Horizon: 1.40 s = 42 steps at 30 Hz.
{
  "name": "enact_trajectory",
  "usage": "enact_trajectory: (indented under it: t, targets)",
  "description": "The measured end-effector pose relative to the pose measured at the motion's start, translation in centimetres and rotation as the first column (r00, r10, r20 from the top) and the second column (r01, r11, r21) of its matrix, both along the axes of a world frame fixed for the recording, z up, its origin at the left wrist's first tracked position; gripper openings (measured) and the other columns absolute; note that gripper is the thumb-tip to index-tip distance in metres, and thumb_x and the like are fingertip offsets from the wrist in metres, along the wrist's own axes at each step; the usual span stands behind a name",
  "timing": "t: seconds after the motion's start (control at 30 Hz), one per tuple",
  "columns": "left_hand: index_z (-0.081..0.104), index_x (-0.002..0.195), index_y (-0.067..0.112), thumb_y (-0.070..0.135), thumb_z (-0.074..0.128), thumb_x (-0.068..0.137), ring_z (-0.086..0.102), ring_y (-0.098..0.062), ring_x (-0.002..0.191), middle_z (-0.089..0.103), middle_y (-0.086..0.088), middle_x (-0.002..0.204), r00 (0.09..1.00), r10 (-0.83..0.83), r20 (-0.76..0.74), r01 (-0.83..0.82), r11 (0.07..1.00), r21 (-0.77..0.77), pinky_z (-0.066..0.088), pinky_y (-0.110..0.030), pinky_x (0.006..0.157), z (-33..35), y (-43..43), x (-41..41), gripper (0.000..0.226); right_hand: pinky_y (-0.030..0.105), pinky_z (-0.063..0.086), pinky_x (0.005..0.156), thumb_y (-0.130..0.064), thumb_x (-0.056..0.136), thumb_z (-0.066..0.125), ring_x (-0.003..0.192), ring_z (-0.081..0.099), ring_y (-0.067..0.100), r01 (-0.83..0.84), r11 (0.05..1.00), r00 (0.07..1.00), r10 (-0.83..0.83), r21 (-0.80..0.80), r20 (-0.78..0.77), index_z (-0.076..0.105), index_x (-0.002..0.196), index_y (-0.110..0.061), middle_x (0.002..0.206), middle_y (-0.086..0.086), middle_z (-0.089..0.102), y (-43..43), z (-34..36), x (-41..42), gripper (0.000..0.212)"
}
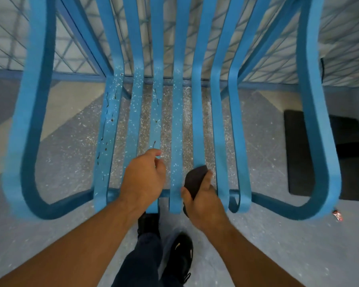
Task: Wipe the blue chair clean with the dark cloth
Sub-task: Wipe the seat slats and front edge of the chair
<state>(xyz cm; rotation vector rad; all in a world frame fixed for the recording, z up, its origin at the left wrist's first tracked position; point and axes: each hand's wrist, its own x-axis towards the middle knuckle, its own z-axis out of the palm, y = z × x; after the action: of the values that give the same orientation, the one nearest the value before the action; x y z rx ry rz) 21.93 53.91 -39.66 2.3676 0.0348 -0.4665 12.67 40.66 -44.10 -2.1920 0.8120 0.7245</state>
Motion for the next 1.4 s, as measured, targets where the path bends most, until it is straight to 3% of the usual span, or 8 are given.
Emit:
enact_trajectory:
  t: [0.2, 0.4, 0.53, 0.77, 0.87, 0.93, 1.13, 1.4]
  targets:
    - [0.057, 0.129, 0.016, 0.023, 0.051, 0.097, 0.06, -0.015, 0.07, 0.066, 0.0, 0.1, 0.998, 0.056, -0.014, -0.057, 0.998, -0.006, 0.05, -0.028, 0.068, 0.5, 1.9, -3.1, 0.033, 0.04, 0.034, 0.113, -0.034, 0.072, 0.079, 0.137, 0.033, 0.017, -0.014, 0.975, 0.995, -0.009, 0.224, 0.099, -0.023, 0.149, -0.03, 0.153, -0.001, 0.024, -0.9, -0.6, -2.2, 0.128]
    - [0.056, 0.13, 0.02, 0.025, 0.05, 0.098, 0.059, -0.004, 0.066, 0.066, 0.003, 0.098, 0.996, 0.086, -0.01, -0.086, 0.996, 0.005, 0.042, -0.013, 0.059, 0.3, 3.7, -5.6, 0.033, 0.041, 0.044, 0.105, -0.011, 0.088, 0.058, 0.119, 0.053, 0.023, 0.101, 0.991, 0.976, -0.116, 0.091, 0.183, 0.022, 0.153, -0.018, 0.135, 0.007, 0.052, 0.1, -0.2, -4.6, 0.074]
    - [0.057, 0.129, 0.017, 0.023, 0.049, 0.098, 0.059, -0.016, 0.071, 0.068, -0.004, 0.104, 0.997, 0.071, 0.025, -0.07, 0.997, -0.014, 0.046, -0.024, 0.069, 0.1, 4.6, -6.6, 0.032, 0.037, 0.05, 0.097, -0.005, 0.091, 0.053, 0.106, 0.06, 0.022, 0.155, 0.988, 0.958, -0.153, 0.012, 0.24, 0.052, 0.134, -0.016, 0.112, 0.002, 0.06, 0.4, 2.5, -5.5, 0.044]
    - [0.057, 0.129, 0.018, 0.024, 0.046, 0.1, 0.063, -0.019, 0.078, 0.067, -0.004, 0.106, 0.999, 0.046, -0.014, -0.046, 0.999, -0.008, 0.05, -0.028, 0.074, 0.4, 6.5, -5.9, 0.032, 0.005, 0.041, 0.055, -0.016, 0.093, 0.054, 0.071, 0.051, -0.003, 0.193, 0.981, 0.953, -0.19, 0.009, 0.236, 0.049, 0.134, -0.019, 0.086, -0.011, 0.054, 3.0, 5.8, -5.4, 0.042]
    - [0.058, 0.129, 0.018, 0.023, 0.045, 0.1, 0.065, -0.023, 0.086, 0.068, -0.007, 0.109, 0.998, 0.056, 0.02, -0.055, 0.998, -0.027, 0.053, -0.034, 0.081, 0.2, 7.0, -5.0, 0.032, 0.029, 0.052, 0.087, -0.031, 0.095, 0.053, 0.103, 0.06, 0.021, 0.174, 0.985, 0.955, -0.174, 0.021, 0.239, 0.029, 0.15, -0.018, 0.122, 0.008, 0.059, 6.0, 3.2, -2.3, 0.061]
    - [0.057, 0.13, 0.018, 0.024, 0.045, 0.1, 0.064, -0.024, 0.087, 0.068, -0.007, 0.11, 0.997, 0.057, 0.05, -0.056, 0.998, -0.031, 0.054, -0.037, 0.081, 0.1, 7.2, -4.6, 0.033, 0.042, 0.043, 0.106, -0.047, 0.096, 0.047, 0.129, 0.045, 0.027, 0.179, 0.984, 0.95, -0.174, 0.006, 0.26, 0.016, 0.154, -0.02, 0.146, 0.01, 0.041, 7.9, 0.9, -1.8, 0.071]
    - [0.056, 0.131, 0.015, 0.027, 0.048, 0.099, 0.065, -0.023, 0.089, 0.068, -0.005, 0.11, 0.991, 0.037, 0.128, -0.031, 0.998, -0.049, 0.054, -0.037, 0.085, -0.8, 7.5, -4.6, 0.035, 0.049, 0.055, 0.085, -0.073, 0.087, 0.017, 0.112, 0.059, 0.029, 0.296, 0.943, 0.922, -0.239, -0.154, 0.306, 0.023, 0.147, -0.023, 0.126, 0.007, 0.054, 9.9, -1.8, -3.1, 0.078]
    - [0.055, 0.128, 0.006, 0.022, 0.056, 0.094, 0.046, -0.026, 0.118, 0.057, -0.01, 0.125, 0.966, -0.058, 0.253, 0.03, 0.993, 0.114, 0.038, -0.034, 0.099, -2.7, 7.7, -3.6, 0.038, 0.046, 0.052, 0.084, -0.049, 0.101, 0.033, 0.11, 0.059, 0.036, 0.003, 0.923, 0.991, 0.05, -0.385, 0.127, 0.009, 0.151, -0.007, 0.133, 0.017, 0.052, 8.2, -2.0, 1.4, 0.07]
